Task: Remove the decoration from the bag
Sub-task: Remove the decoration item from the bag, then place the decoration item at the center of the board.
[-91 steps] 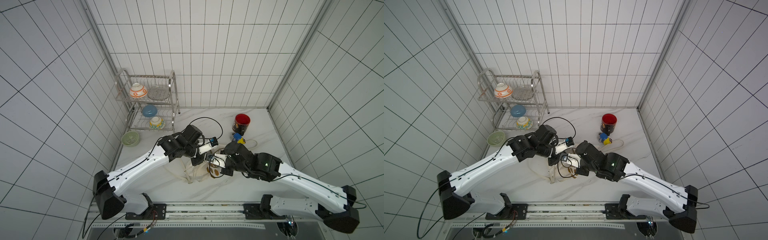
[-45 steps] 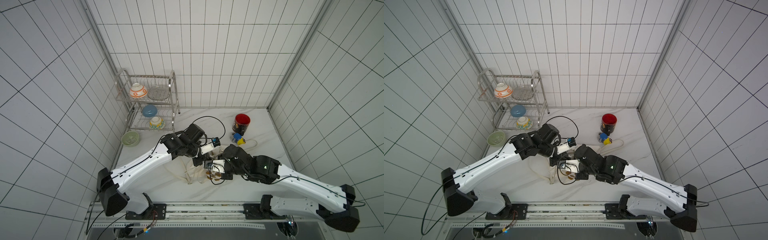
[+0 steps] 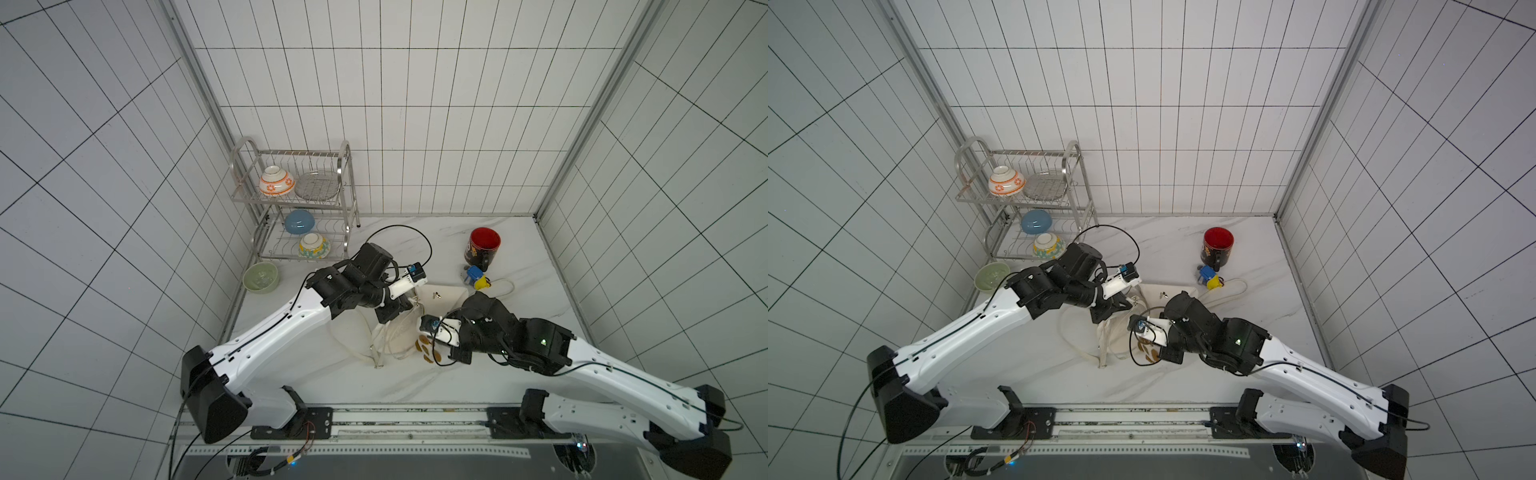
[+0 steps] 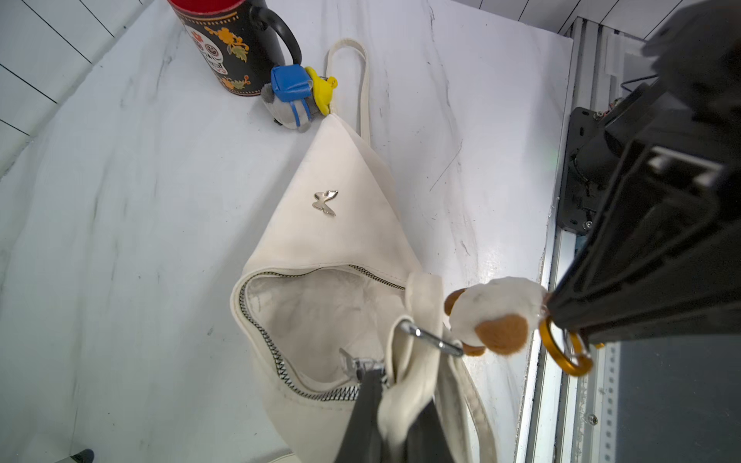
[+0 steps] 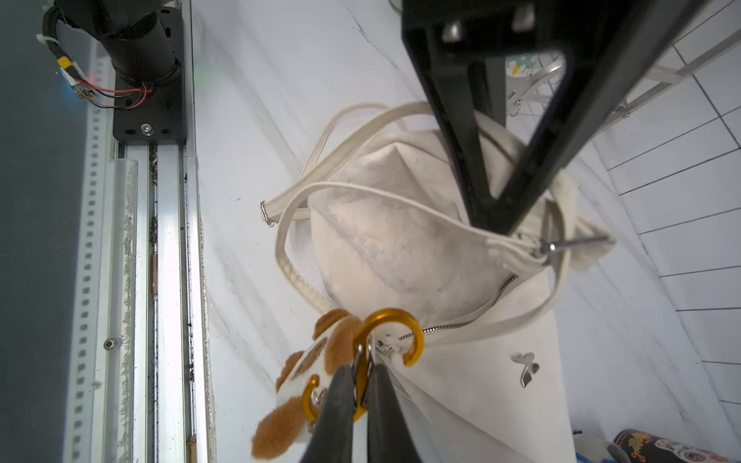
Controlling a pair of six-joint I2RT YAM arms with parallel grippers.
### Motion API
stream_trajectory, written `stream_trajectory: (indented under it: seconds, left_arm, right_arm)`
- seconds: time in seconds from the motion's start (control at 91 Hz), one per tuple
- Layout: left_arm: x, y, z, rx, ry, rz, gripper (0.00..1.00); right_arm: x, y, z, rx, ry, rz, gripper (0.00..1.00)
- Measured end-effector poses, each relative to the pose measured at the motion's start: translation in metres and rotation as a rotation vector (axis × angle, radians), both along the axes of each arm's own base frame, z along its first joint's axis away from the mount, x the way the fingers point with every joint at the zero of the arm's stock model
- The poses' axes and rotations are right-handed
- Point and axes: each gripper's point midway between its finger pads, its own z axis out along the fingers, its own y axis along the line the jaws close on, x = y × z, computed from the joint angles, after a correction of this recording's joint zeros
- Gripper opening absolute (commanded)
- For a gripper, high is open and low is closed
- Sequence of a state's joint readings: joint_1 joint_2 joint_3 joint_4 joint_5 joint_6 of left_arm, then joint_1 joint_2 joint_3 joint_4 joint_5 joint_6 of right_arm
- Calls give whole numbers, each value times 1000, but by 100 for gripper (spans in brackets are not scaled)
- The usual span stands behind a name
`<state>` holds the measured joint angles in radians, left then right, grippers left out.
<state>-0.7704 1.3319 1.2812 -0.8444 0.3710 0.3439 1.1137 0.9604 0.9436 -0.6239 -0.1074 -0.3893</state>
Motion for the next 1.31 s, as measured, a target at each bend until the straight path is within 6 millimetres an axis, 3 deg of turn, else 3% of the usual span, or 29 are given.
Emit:
stream_trajectory:
  seconds: [0.264, 0.462, 0.66, 1.066, 1.308]
  left_arm:
    - [-7, -3, 5, -36, 20, -15, 0]
    - [-26, -22, 9, -100, 70, -92, 0]
    - [-40, -39, -10, -84, 153, -154, 0]
    - [-42, -54, -19, -115, 254, -165, 0]
    - [-42, -59, -19, -164, 290, -168, 0]
  right_arm:
    - [18, -16, -14, 13, 108, -116, 14]
    - [21, -20, -29, -13, 168, -150, 15]
    - [20, -18, -35, -23, 209, -152, 15]
    - [21, -23, -46, -31, 262, -205, 18]
    - [28, -27, -40, 100, 237, -269, 20]
